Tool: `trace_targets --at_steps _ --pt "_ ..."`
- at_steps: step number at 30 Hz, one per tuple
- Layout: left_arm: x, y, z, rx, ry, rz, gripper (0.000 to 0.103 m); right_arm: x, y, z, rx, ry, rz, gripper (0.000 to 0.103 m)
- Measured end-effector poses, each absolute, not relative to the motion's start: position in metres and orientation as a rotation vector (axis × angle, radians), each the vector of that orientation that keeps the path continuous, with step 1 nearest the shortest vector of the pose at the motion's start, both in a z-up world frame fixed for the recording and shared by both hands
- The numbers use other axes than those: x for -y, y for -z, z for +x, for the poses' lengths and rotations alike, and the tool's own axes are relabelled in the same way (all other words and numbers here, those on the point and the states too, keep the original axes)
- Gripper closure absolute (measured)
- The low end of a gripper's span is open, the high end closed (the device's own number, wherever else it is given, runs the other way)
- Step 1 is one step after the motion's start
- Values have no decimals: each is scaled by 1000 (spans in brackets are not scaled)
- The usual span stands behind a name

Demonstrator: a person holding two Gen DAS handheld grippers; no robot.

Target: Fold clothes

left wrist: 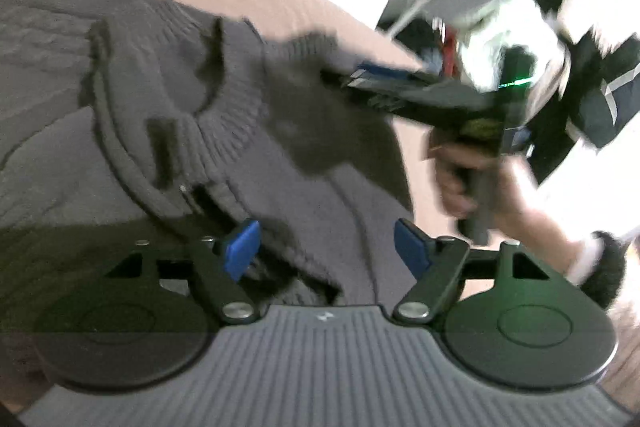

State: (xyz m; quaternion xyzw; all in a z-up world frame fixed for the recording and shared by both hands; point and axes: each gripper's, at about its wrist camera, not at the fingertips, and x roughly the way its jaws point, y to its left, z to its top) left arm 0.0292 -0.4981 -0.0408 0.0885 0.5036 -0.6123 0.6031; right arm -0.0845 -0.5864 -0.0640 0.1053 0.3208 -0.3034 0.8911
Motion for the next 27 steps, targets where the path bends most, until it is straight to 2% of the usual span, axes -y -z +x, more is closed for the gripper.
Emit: trace_targets --at_steps 2,3,4,7,12,15,20,27 --pt "502 48 18 -1148 1320 365 29 567 55 -110 -633 556 285 37" --pt "502 53 13 -1123 1263 440 25 557 55 -120 -639 516 321 37" --pt "499 55 10 -1104 1230 468 18 548 55 -131 -646 475 357 36" --pt "491 52 11 -1071 1150 477 16 521 75 -147 -728 409 435 35" --pt "482 54 17 -959 938 611 17 473 90 -136 -791 495 159 30" --pt "464 45 42 -1018 934 472 18 474 80 -142 -762 541 230 29" --pt "396 4 106 -970 856 120 16 475 70 -178 -633 599 454 29" --pt "304 32 185 -1046 400 -114 16 452 66 -163 -568 546 403 29"
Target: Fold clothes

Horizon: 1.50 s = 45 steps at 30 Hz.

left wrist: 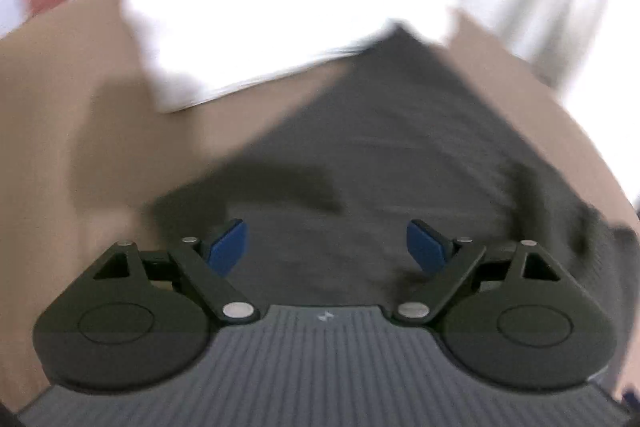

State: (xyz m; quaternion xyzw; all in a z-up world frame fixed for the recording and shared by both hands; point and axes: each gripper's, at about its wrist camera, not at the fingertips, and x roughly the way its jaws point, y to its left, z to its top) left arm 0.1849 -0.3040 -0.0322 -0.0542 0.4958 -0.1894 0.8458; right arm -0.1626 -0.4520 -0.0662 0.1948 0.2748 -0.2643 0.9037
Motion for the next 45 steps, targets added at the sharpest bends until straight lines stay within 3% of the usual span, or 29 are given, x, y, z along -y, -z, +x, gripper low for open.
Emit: trace_targets --at_steps 6,9,12,14,17,18,19,21,25,29,36,40,43,45 --pt "259 40 199 -1023 110 -329 16 424 74 -112 -585 358 399 29" --pt "274 58 203 -1135 245 -333 16 421 96 -86 -627 376 400 28" --pt "288 77 205 -1232 285 -281 10 426 107 -82 -628 404 433 27" --pt "293 78 204 -1212 275 -275 1 430 104 -89 -601 390 459 28" --pt "304 83 202 -1195 244 -237 0 434 98 -99 -571 378 478 29" --pt "308 82 199 -1179 248 -211 7 435 96 -103 -563 389 481 29" --pt "313 79 196 -1152 278 -186 41 436 95 -107 -558 399 481 29" --pt "317 74 192 -1125 355 -182 89 440 97 -111 -551 416 484 29" --pt "318 58 178 -1048 505 -239 89 456 84 -121 -508 448 576 29" --pt "338 21 157 -956 757 -357 90 477 46 -133 -591 473 444 29" --pt "431 -34 21 -973 1347 -168 90 511 8 -212 -481 482 665 29" --pt "480 5 -49 -1184 1454 38 89 514 26 -243 -457 566 721 29" --pt "504 65 -57 -1324 1321 184 87 525 52 -253 -479 626 820 29" --pt "507 73 -51 -1358 1321 163 86 533 64 -252 -514 642 862 29"
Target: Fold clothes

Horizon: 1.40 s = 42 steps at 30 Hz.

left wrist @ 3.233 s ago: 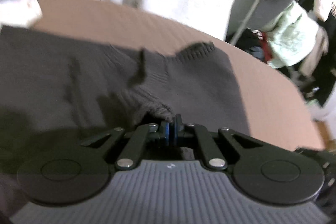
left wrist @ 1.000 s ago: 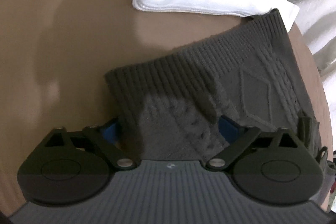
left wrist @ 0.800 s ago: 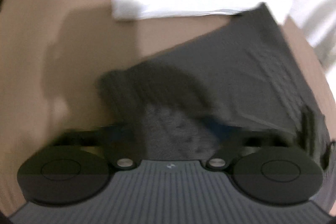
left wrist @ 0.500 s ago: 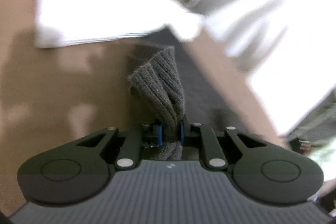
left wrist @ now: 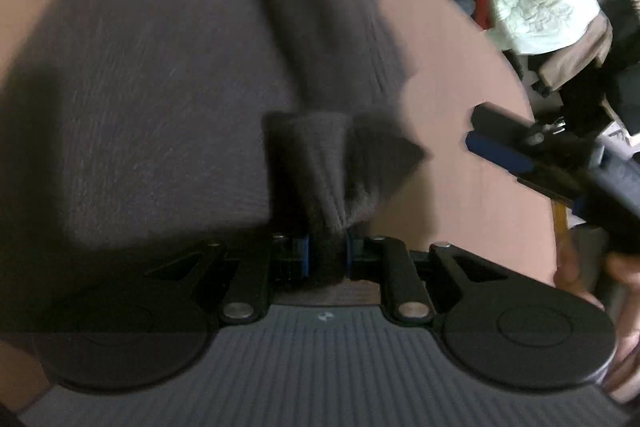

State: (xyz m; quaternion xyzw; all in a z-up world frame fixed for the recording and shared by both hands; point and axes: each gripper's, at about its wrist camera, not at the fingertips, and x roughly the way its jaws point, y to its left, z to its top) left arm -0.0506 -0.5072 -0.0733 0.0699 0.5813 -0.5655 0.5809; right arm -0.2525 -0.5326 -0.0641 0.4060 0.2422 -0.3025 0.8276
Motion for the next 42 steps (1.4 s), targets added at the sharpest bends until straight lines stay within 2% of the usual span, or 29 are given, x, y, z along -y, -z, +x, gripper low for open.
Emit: trace_targets --at_steps 2,3,4,6,8,10,14,17,19,21,22,23,24,25,28,33,36,38,40,42 --pt "508 69 -44 -1364 1359 145 83 539 73 -250 -523 612 910 29" --pt "507 61 -43 -1342 1399 152 72 541 75 -249 -517 603 928 29" --pt "503 50 -42 -1301 1455 151 56 542 76 -249 -506 589 945 29" --pt "496 33 -35 -1211 1561 116 48 541 79 -251 -497 558 967 29" --pt "484 16 -23 -1144 1637 46 46 540 81 -253 -502 537 984 29" --pt "471 2 -8 -1095 1660 -55 29 540 84 -256 -503 517 1016 29" --pt "474 8 12 -1095 1475 2 25 545 98 -260 -540 539 1101 29" --pt "487 28 10 -1126 1349 277 26 545 108 -256 -586 568 1111 29" --pt "494 32 -3 -1054 1268 461 26 544 122 -249 -662 537 1151 19" --pt "503 31 -19 -945 1230 563 25 543 134 -246 -681 507 1195 19" --pt "506 30 -23 -914 1216 585 23 540 133 -248 -640 520 1200 25" --pt "507 30 -21 -905 1200 585 23 538 129 -247 -612 500 1182 35" --pt "509 30 -19 -900 1183 579 23 536 123 -245 -591 460 1141 67" --pt "507 29 -14 -909 1168 560 23 532 113 -243 -573 443 1075 88" --pt "497 24 -7 -971 1162 451 23 519 92 -234 -570 440 876 96" --pt "490 32 0 -1028 1143 350 23 510 92 -219 -710 538 681 96" --pt "487 36 9 -1032 1062 294 23 509 93 -211 -788 636 576 90" --pt "483 34 14 -1008 1035 253 23 507 85 -212 -764 698 479 86" --pt "480 30 22 -985 1033 191 23 501 74 -216 -699 680 432 73" --pt "476 25 28 -978 1071 114 23 490 67 -213 -653 662 345 51"
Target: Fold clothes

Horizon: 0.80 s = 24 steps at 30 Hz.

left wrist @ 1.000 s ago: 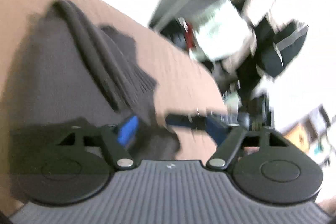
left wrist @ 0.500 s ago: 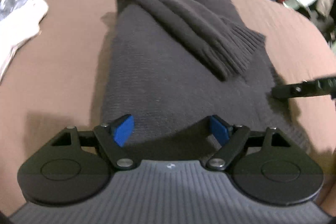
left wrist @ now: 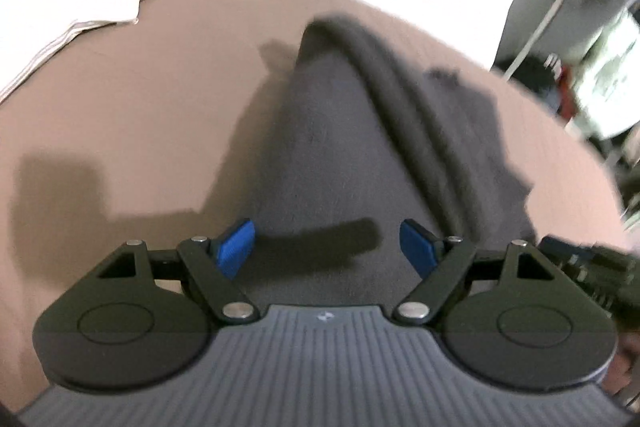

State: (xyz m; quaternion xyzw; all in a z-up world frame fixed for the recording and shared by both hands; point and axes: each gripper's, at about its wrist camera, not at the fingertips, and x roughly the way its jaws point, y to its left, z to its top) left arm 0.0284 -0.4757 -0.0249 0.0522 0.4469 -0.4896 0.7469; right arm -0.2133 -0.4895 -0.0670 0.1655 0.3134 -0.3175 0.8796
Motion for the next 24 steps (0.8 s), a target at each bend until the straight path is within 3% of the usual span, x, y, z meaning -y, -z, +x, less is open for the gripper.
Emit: trace_targets --at_steps 8,12,14,15,17,18,24 --pt "482 38 48 -1051 1080 26 23 423 67 -151 -728 467 -365 46" --pt "483 45 61 -1052 1053 4 23 426 69 -139 -726 385 -400 30" --pt "486 47 71 -1029 1030 -5 23 431 83 -129 -771 370 -448 30" --pt "487 47 77 -1011 1011 -14 23 435 88 -125 -771 392 -474 33" --pt "488 49 90 -1010 1036 -69 23 452 84 -118 -726 405 -391 69" --pt "488 52 96 -1025 1050 -102 23 463 82 -114 -711 422 -333 95" --pt "496 68 104 -1094 1061 -103 23 545 56 -128 -550 679 -10 94"
